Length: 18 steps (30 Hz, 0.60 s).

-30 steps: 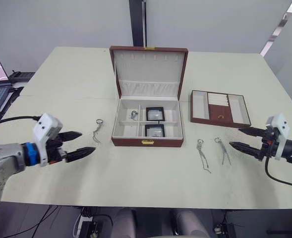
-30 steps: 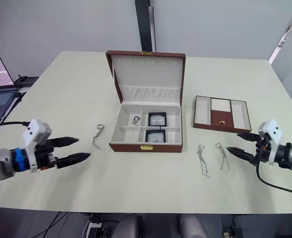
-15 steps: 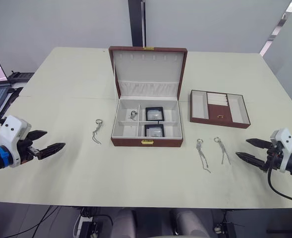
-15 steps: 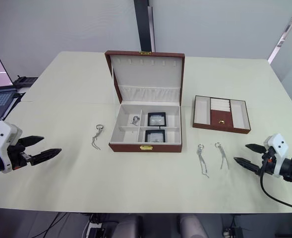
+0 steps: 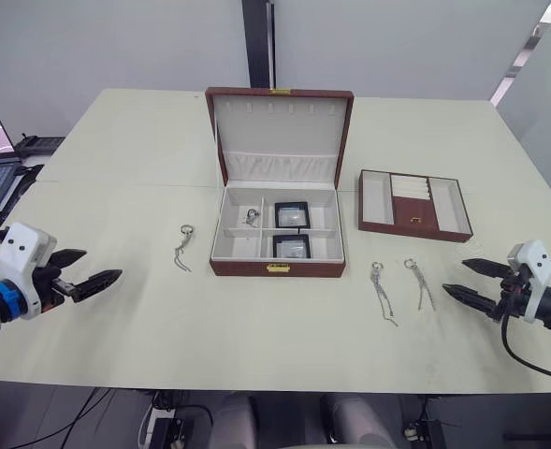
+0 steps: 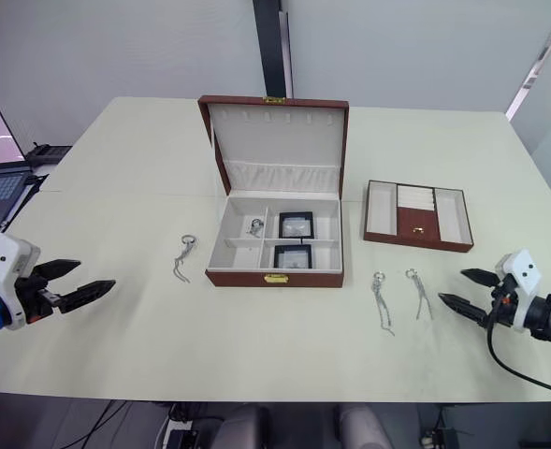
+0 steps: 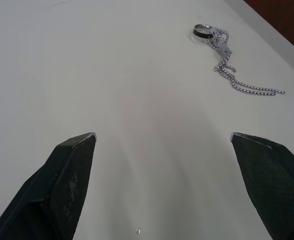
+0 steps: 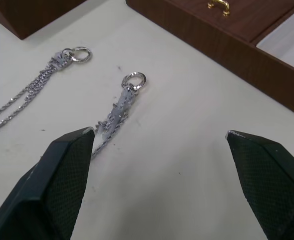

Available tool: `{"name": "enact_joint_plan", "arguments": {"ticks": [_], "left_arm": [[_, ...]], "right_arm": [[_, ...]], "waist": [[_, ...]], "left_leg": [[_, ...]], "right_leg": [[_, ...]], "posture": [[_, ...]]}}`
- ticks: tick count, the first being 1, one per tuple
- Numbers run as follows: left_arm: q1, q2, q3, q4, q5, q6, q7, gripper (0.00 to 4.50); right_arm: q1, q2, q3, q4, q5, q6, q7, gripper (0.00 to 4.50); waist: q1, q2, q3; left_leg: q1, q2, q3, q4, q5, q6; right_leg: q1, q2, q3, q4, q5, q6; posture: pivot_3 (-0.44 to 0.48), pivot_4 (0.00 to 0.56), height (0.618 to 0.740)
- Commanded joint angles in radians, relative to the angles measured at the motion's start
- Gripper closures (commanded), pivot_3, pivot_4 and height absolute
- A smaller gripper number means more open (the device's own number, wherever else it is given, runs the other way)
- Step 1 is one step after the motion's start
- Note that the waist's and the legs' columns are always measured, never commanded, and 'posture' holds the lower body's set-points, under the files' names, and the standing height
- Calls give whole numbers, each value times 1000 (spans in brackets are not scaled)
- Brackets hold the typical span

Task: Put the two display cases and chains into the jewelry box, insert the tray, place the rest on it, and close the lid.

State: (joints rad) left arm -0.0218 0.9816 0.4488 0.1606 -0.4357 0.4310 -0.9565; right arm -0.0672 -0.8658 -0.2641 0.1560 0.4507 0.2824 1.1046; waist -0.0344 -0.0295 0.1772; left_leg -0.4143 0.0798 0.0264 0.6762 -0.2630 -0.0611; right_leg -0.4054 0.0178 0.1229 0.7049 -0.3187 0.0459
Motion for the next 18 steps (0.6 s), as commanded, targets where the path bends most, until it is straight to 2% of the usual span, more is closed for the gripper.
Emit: {"name": "enact_joint_plan", "arguments": {"ticks": [1,9,12,18], "left_arm": [[-28,-24,39,-53,-25,11,39,11],[-98,-196,13,-204,-61,96,239,11],[-127,-300,-20,-248,-40,99,355,11],[-133,-450,-93,-309,34,86,526,11]], "right_arm": [[-47,-7,-40,-129,78,67,-4,0],[-182,35,48,-388,178,243,-70,0],[-265,50,102,-461,212,306,-91,0],[-424,103,207,-484,212,347,-91,0]], "waist": [[-1,0,0],[1,0,0],[2,0,-1],[1,-1,-1]], "left_leg": [[0,0,0,0,0,0],[0,0,-1,1,0,0],[-1,0,-2,1,0,0],[-1,0,-3,1,0,0]], "right_leg": [[0,0,0,0,0,0],[0,0,0,1,0,0],[0,0,-1,1,0,0],[0,0,-1,2,1,0]], "posture": [[0,150,740],[0,150,740],[0,150,740],[0,150,740]]}}
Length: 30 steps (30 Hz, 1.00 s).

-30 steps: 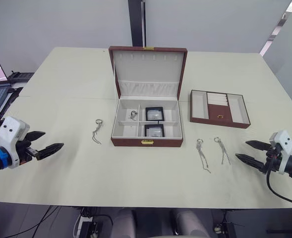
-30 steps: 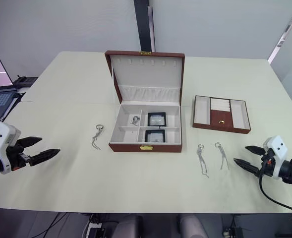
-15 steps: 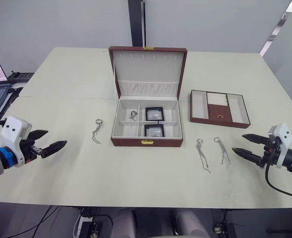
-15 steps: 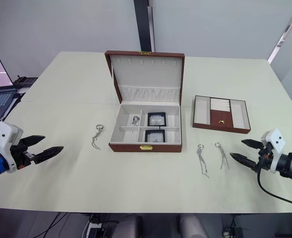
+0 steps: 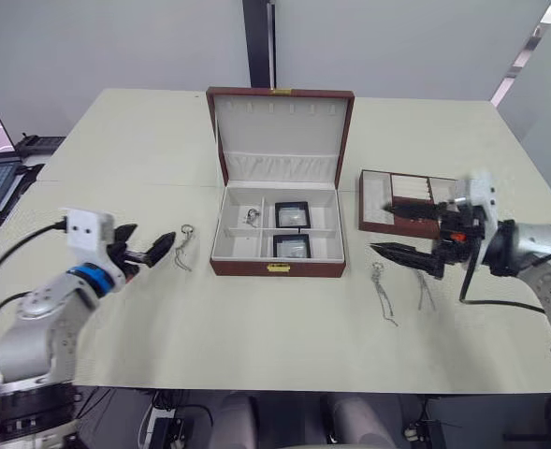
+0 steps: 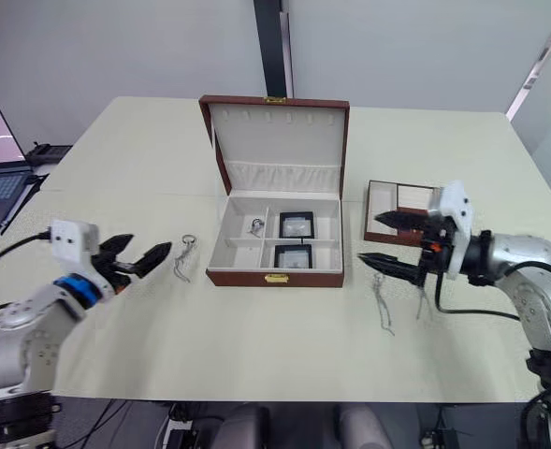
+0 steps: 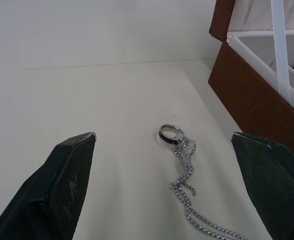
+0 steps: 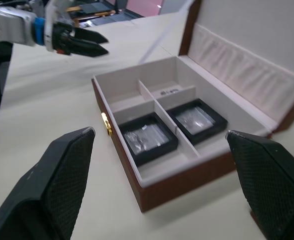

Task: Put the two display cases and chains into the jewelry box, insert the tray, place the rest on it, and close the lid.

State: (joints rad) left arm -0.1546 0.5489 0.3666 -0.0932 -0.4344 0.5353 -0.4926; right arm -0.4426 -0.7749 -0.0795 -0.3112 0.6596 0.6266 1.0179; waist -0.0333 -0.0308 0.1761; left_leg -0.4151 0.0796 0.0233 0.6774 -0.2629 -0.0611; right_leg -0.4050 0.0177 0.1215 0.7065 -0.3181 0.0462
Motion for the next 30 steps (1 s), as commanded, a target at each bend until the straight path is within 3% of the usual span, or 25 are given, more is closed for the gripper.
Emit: {"name": "enact_joint_plan", "arguments": {"ticks": [1,8,27,30], "left_arm": [[4,-30,-20,-58,39,-19,73,11],[18,-89,-82,-56,103,-36,146,11],[-60,-117,-151,97,171,-6,173,11],[-62,-116,-158,103,174,-10,160,578]], "right_arm": [[-65,19,33,-11,-5,1,-5,0],[-129,59,57,9,1,17,-12,0],[-123,54,65,-7,2,34,8,0],[-120,54,64,-9,3,36,8,0]], "waist": [[0,0,0],[1,0,0],[1,0,0],[1,0,-1]], "left_leg": [[0,0,0,0,0,0],[0,0,0,0,0,0],[0,0,0,0,0,0],[0,0,0,0,0,0]], "right_leg": [[0,0,0,0,0,0],[0,0,0,0,0,0],[0,0,0,0,0,0],[0,0,0,0,0,0]], "posture": [[0,150,740],[0,150,740],[0,150,740],[0,150,740]]}}
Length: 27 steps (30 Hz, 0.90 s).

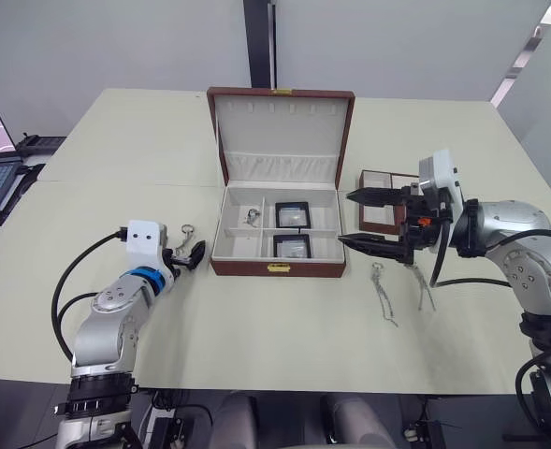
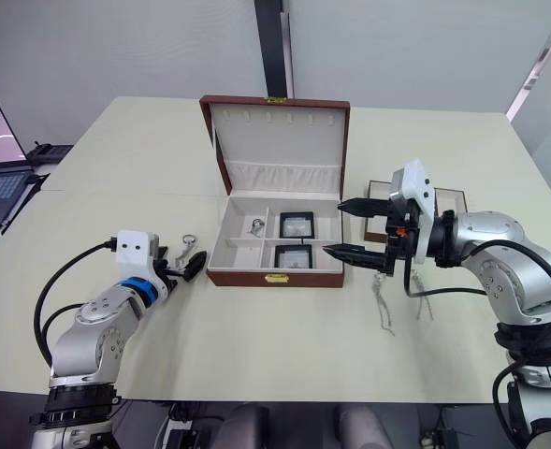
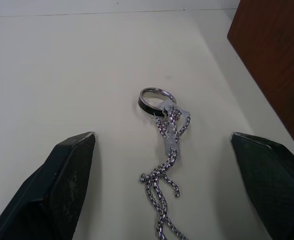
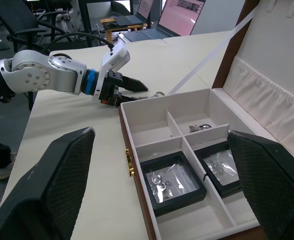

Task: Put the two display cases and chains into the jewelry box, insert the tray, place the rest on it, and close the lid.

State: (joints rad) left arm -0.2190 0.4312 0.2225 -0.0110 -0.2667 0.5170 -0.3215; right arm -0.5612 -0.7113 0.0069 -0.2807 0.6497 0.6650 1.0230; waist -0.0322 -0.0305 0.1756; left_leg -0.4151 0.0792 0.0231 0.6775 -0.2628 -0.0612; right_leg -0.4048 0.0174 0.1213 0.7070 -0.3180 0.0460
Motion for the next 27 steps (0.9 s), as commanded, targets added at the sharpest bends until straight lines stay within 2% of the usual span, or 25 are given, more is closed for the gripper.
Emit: {"name": "enact_joint_plan", "arguments": {"ticks": [1,12,13,20,27], "left_arm": [[1,1,-15,23,7,7,-13,882],[-28,-13,-25,51,13,-16,-26,4334],[-28,-12,-27,52,14,-20,-29,4460],[-29,-6,-9,1,-9,-11,-38,4460],[-49,61,49,-220,-139,148,-100,4460]], "right_arm": [[0,-10,-22,-41,13,-2,2,0],[10,-8,-27,-44,12,-4,-4,0],[11,-8,-27,-44,12,-5,-4,0],[1,-13,-46,-32,21,-7,4,0],[-8,-13,-64,-18,5,-31,0,0]], "waist": [[0,0,0],[1,0,0],[1,0,0],[1,0,0],[0,0,0]], "left_leg": [[0,0,0,0,0,0],[0,0,0,0,0,0],[0,0,0,0,0,0],[0,0,0,0,0,0],[-1,0,-1,0,0,0]], "right_leg": [[0,0,0,0,0,0],[0,0,0,0,0,0],[0,0,0,0,0,0],[0,0,0,0,0,0],[0,0,0,0,0,0]], "posture": [[0,150,740],[0,150,740],[0,150,740],[0,150,740],[0,150,740]]}}
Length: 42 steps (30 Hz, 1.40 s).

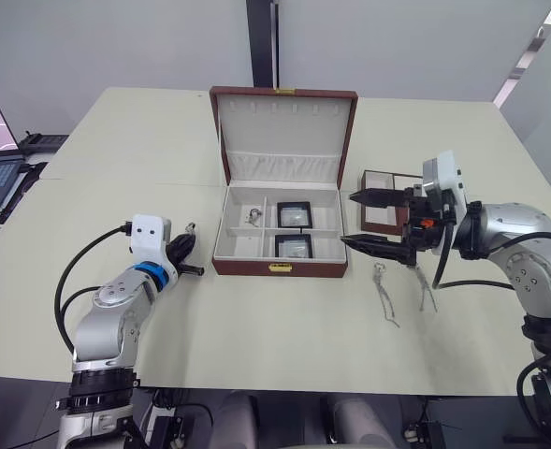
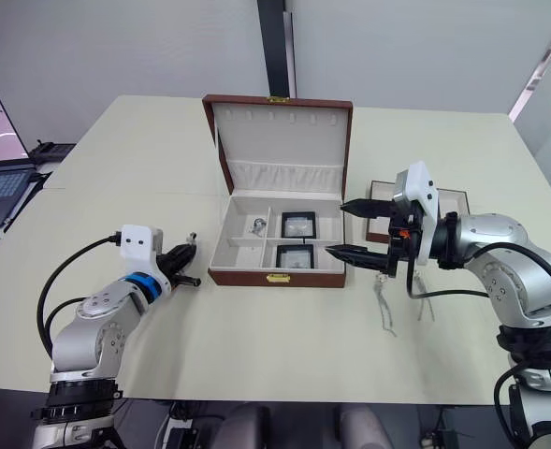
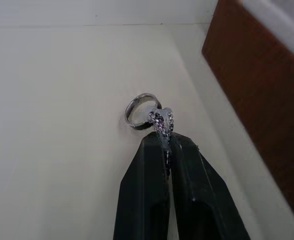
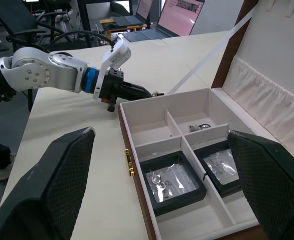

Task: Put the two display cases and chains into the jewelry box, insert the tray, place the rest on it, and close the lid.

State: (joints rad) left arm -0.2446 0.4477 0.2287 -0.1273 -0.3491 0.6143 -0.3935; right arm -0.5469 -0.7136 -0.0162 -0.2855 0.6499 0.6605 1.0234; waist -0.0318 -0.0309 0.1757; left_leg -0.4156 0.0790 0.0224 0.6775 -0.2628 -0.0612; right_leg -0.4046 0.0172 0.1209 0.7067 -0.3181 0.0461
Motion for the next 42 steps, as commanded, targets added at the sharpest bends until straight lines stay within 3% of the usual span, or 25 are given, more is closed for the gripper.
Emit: {"name": "enact_joint_plan", "arguments": {"ticks": [1,4,9,19,29,42], "left_arm": [[-34,64,51,-123,-73,75,-38,4460],[-54,123,65,-157,-110,127,-68,4460],[-116,298,76,-196,-227,221,-244,4460],[-361,470,-38,-29,-307,239,-554,4460],[-460,452,-212,111,-214,143,-714,4460],[-368,380,-257,168,-142,73,-737,4460]], "right_arm": [[-22,-11,-43,-13,2,-31,-4,0],[-18,-9,-47,-17,-1,-39,-14,0],[16,0,-71,-46,2,-57,-56,0],[124,-31,-133,-152,22,-35,-114,0],[210,-25,-166,-248,35,-16,-196,0],[254,-31,-177,-299,64,-3,-252,0]], "waist": [[0,0,0],[-2,0,0],[-2,-1,1],[0,0,1],[0,0,1],[-1,0,1]], "left_leg": [[0,0,0,0,0,0],[0,0,0,0,0,0],[0,0,0,0,0,0],[-1,0,-1,0,0,0],[-1,0,-1,0,0,0],[-1,0,-1,0,0,0]], "right_leg": [[0,0,0,0,0,0],[0,0,0,0,0,0],[0,0,0,0,0,0],[0,1,-1,-2,0,0],[-1,2,-1,-2,0,0],[-1,2,0,-1,0,0]], "posture": [[0,150,740],[0,150,740],[0,150,740],[0,150,740],[0,150,740],[0,150,740]]}}
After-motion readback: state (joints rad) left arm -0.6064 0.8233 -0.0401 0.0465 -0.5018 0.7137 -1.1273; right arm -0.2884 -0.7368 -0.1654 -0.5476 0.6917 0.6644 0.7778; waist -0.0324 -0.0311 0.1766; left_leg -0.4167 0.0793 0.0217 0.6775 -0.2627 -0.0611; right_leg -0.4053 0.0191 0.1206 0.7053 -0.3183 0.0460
